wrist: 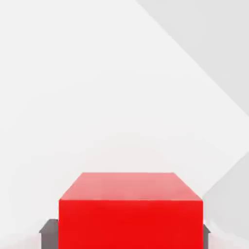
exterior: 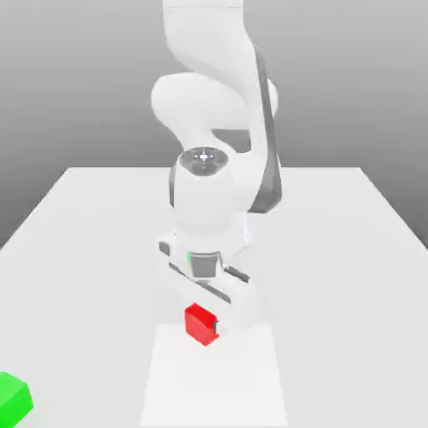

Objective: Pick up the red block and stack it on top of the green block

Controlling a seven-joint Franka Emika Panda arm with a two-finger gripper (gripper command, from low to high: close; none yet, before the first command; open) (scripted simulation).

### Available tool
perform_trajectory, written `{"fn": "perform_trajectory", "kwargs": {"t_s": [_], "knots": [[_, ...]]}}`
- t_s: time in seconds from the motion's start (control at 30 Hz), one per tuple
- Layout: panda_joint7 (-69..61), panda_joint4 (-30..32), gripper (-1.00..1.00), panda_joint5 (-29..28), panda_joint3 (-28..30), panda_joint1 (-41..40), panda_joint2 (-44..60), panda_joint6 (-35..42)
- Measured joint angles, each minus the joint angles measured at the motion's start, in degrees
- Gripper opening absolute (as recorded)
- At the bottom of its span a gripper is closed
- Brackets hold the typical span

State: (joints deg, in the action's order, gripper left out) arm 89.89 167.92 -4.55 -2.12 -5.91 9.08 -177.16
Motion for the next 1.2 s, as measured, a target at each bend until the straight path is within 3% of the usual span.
{"fn": "perform_trajectory", "kwargs": {"t_s": [0.3, 0.47, 0.63, 0.77, 1.13, 1.2], "knots": [[-4.29, 1.14, -1.00, 5.76, -2.16, -0.52, -9.82, 8.59], [-4.00, 1.13, -1.00, 5.08, -1.62, -1.08, -15.91, 14.80], [-2.85, -8.30, -1.00, -0.93, 1.52, -7.34, -11.47, 19.66], [-4.65, -16.65, -1.00, -1.90, 3.51, -11.24, -6.88, 23.39], [-16.94, -39.45, -1.00, 5.74, 6.30, -20.76, 6.48, 33.07], [-18.21, -41.20, -1.00, 6.85, 6.16, -21.75, 9.99, 31.36]]}}
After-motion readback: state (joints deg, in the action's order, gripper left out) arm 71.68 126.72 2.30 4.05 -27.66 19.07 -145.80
